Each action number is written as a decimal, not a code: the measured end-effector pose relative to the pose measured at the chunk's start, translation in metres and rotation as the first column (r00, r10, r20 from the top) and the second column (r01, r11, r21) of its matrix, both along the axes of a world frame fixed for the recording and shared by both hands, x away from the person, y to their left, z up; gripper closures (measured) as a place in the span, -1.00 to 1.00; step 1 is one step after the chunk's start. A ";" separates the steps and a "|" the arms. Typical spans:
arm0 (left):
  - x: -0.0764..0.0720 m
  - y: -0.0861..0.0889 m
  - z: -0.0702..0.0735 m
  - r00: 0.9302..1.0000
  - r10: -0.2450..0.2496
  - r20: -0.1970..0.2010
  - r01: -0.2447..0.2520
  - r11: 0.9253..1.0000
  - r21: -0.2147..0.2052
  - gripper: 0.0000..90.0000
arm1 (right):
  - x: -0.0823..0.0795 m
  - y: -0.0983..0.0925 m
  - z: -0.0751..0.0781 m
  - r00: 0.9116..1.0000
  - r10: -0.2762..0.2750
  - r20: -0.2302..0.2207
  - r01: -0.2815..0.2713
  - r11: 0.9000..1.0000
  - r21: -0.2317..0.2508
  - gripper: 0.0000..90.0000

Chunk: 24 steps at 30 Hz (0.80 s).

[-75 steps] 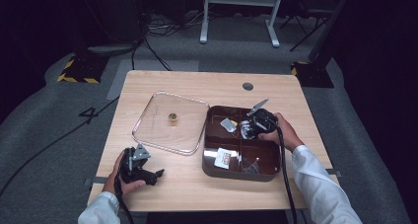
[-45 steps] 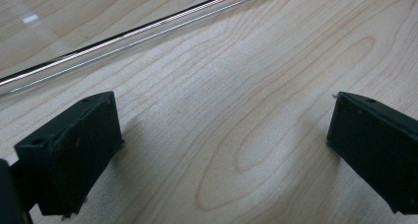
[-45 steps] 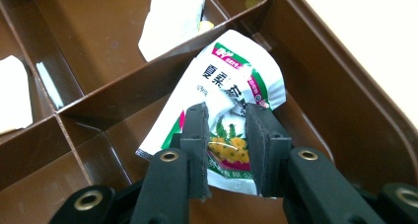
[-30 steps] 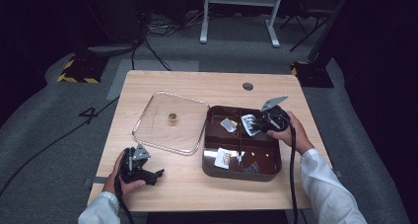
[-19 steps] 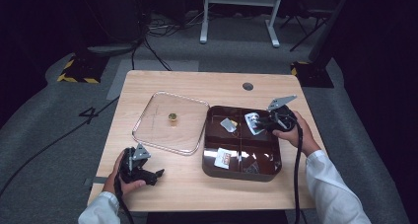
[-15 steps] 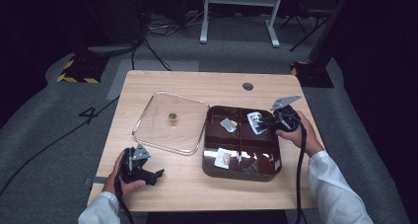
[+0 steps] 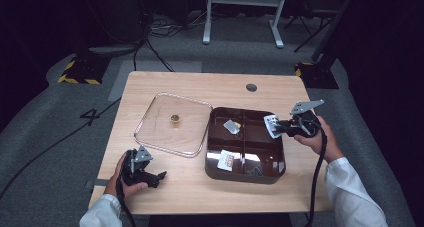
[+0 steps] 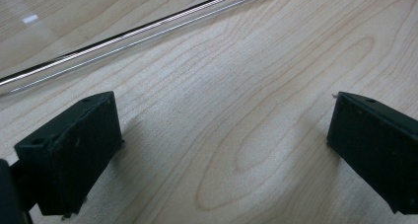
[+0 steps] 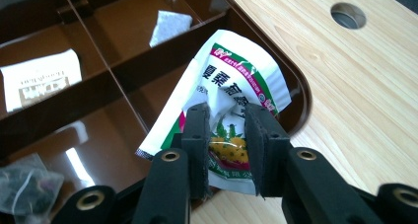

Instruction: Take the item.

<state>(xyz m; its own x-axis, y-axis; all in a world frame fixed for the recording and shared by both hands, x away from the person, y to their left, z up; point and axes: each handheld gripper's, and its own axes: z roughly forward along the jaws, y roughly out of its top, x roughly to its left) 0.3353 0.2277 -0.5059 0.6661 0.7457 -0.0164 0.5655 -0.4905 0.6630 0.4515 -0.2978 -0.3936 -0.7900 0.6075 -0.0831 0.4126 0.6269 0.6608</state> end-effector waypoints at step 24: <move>0.000 0.000 0.000 1.000 0.002 -0.002 -0.002 1.000 0.000 -1.00 | -0.020 -0.069 -0.027 0.992 -0.124 -0.027 0.125 0.992 0.011 0.60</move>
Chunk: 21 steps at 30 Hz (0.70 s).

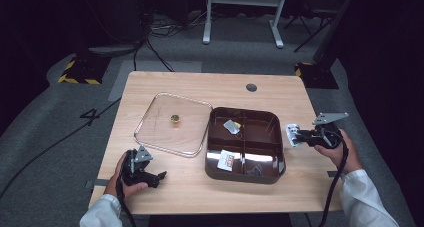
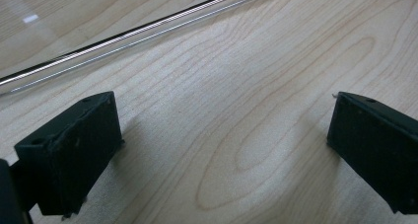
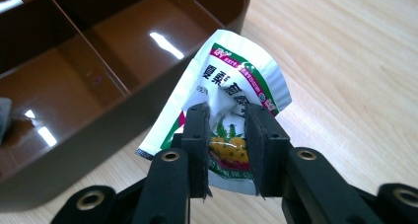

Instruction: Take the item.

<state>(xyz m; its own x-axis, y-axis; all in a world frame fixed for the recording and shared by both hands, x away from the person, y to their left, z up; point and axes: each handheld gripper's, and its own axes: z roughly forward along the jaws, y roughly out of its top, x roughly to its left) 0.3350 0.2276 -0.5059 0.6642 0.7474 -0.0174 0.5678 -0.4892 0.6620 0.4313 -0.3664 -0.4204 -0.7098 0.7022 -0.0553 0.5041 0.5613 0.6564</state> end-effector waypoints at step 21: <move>0.000 0.000 0.000 1.000 -0.001 0.002 0.001 1.000 0.002 -1.00 | 0.001 -0.013 -0.039 0.998 -0.030 -0.062 0.029 1.000 -0.012 0.58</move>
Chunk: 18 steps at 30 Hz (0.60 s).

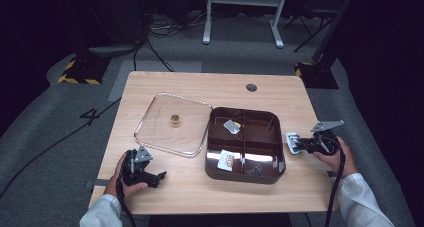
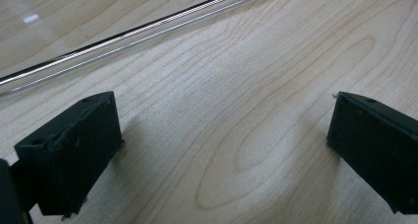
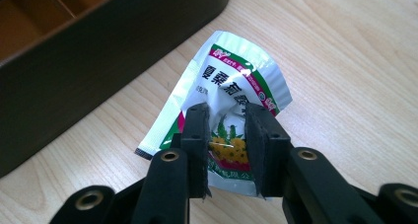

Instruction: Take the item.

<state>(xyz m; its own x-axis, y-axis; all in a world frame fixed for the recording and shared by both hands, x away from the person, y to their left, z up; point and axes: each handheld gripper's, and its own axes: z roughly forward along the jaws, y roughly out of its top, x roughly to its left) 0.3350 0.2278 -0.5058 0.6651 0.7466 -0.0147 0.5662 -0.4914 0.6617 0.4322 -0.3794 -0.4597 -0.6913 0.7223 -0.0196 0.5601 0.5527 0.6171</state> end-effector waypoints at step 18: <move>0.000 0.000 0.000 1.000 0.000 0.001 0.000 1.000 0.000 -1.00 | -0.003 -0.001 0.000 0.999 -0.012 0.030 0.012 1.000 0.008 0.46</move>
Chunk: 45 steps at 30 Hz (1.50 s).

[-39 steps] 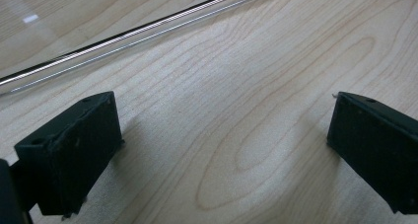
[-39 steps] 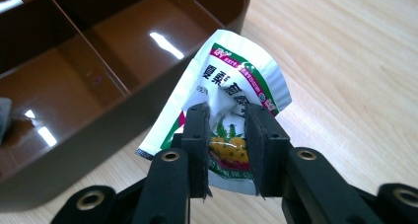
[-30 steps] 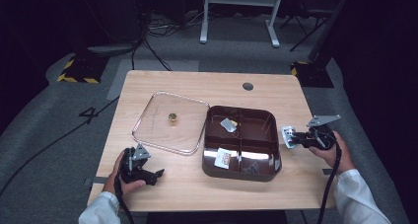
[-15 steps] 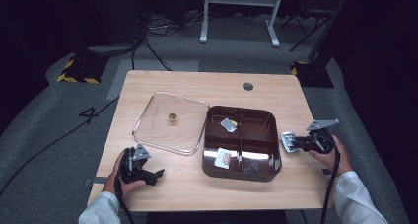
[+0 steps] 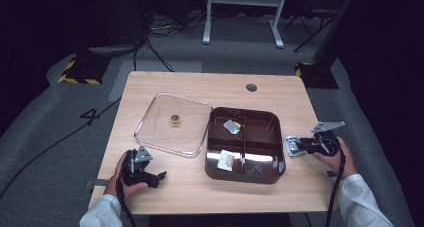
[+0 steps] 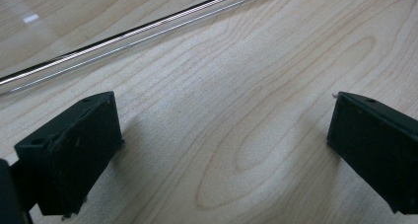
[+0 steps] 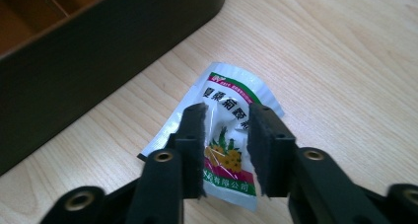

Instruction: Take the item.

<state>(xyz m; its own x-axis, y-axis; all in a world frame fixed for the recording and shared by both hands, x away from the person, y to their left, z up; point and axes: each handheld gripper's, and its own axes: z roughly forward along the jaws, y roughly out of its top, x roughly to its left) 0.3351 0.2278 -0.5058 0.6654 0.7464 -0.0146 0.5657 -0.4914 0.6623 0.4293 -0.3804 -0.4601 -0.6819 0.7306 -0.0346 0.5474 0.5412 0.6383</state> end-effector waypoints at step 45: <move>0.000 0.000 0.000 1.000 0.003 0.000 -0.003 1.000 0.001 -0.99 | -0.071 -0.042 -0.034 0.989 -0.119 0.087 0.116 0.992 0.039 -0.55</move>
<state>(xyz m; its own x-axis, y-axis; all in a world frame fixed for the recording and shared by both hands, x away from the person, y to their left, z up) 0.3347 0.2278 -0.5058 0.6631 0.7484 -0.0141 0.5673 -0.4902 0.6617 0.3581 -0.4226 -0.4939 -0.5866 0.8072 -0.0652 0.5460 0.4537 0.7043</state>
